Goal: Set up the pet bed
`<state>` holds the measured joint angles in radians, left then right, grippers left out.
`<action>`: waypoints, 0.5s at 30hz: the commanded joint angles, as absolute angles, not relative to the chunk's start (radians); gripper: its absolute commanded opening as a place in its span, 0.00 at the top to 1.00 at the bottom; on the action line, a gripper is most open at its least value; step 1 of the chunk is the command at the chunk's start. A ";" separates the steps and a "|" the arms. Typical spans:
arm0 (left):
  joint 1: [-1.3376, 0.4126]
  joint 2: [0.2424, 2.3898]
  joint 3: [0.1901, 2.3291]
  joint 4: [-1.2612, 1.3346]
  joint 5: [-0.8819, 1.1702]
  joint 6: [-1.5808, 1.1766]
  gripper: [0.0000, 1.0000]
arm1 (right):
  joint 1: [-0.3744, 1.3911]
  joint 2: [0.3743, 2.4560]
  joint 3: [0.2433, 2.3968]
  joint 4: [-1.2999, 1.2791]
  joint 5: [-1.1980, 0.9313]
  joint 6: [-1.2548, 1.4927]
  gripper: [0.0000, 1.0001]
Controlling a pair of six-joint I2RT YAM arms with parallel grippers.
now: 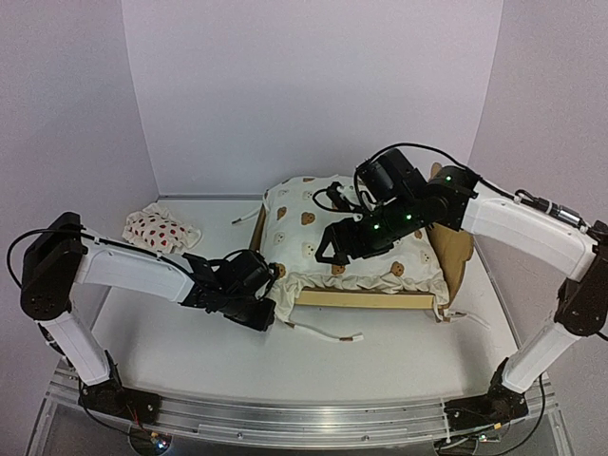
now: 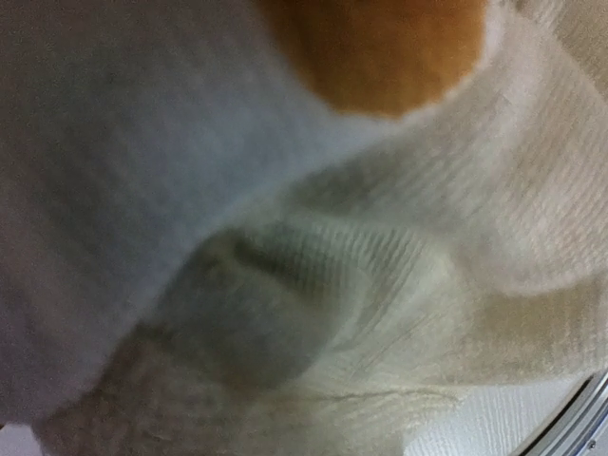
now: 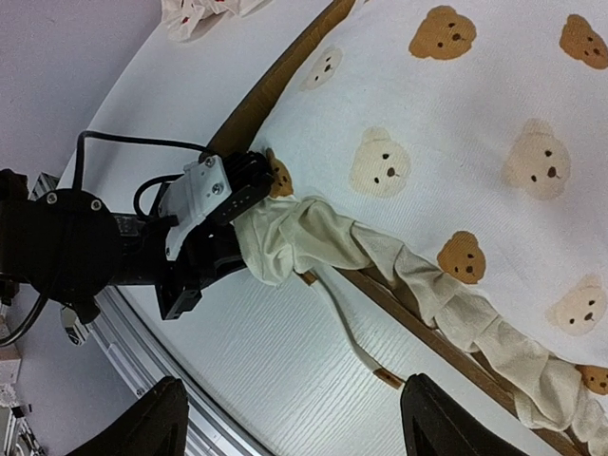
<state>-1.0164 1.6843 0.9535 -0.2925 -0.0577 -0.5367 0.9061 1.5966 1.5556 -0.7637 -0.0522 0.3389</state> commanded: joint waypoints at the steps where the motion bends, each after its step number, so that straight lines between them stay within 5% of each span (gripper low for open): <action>1: -1.022 1.653 0.977 -0.300 -0.110 -0.526 1.00 | 0.937 1.614 1.519 -0.679 -0.030 0.374 0.24; 15: -1.020 1.386 1.000 -0.527 -0.198 -0.584 1.00 | 1.056 1.827 1.517 -0.471 -0.020 0.459 0.30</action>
<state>-1.0164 1.4251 0.9694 -0.4707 -0.1606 -0.5598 1.0413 1.7710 1.4807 -0.5466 -0.0379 0.4220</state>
